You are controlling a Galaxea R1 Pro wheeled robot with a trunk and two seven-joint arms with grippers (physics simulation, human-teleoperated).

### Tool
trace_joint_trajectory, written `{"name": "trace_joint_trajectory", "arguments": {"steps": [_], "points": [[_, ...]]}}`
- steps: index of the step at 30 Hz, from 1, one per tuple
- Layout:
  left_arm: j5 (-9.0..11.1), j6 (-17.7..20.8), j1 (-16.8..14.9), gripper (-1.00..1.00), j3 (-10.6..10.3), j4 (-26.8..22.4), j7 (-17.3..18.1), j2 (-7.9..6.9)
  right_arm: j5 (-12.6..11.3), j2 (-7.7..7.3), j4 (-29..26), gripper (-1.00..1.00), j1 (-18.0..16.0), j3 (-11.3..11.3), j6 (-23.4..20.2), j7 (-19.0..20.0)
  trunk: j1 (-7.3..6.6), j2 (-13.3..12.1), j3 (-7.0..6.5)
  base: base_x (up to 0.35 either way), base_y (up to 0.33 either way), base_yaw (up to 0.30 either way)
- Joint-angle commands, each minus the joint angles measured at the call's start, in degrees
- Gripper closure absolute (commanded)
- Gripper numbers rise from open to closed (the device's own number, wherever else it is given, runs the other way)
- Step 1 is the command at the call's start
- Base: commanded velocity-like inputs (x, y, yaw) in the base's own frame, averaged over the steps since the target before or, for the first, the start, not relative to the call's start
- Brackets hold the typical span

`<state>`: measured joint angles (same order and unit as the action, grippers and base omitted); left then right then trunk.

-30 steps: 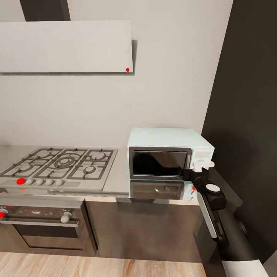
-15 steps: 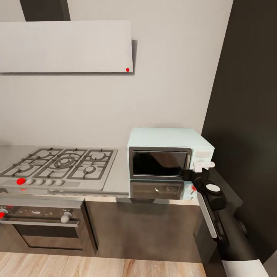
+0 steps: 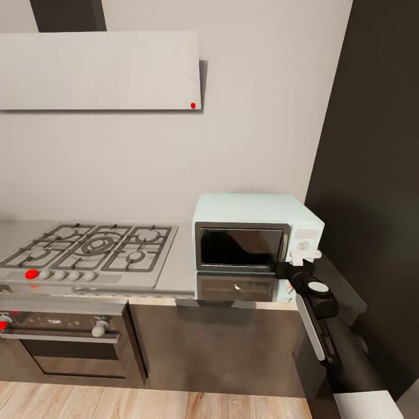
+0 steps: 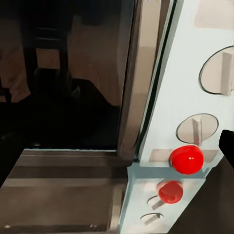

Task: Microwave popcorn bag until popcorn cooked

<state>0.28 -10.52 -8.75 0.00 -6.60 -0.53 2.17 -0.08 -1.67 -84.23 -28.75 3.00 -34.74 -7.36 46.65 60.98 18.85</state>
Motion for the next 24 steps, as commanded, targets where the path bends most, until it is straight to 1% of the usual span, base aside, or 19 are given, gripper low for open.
{"name": "trace_joint_trajectory", "arguments": {"steps": [1,5,17,24], "points": [[0.0,-0.2,0.0,-1.00,0.0,0.1,-0.1,0.01,0.0,-0.07,-0.1,-1.00,-0.1,0.2,-0.3,-0.4,0.00,0.0,0.07,0.014,0.000,0.000],[0.0,-0.2,0.0,-1.00,0.0,0.1,0.0,0.02,0.0,-0.09,-0.1,-1.00,0.0,0.2,-0.3,-0.4,0.00,0.0,0.07,0.196,0.000,0.000],[0.0,-0.2,0.0,-1.00,0.0,0.1,0.0,0.03,0.0,-0.09,-0.3,-1.00,0.0,0.2,-0.3,-0.1,0.00,0.0,0.07,0.008,0.000,0.000],[0.0,-0.2,0.0,-1.00,0.0,0.0,0.0,0.01,0.0,-0.12,-0.4,-1.00,0.0,0.2,-0.3,0.0,0.00,0.0,0.07,0.133,-0.037,0.000]]}}
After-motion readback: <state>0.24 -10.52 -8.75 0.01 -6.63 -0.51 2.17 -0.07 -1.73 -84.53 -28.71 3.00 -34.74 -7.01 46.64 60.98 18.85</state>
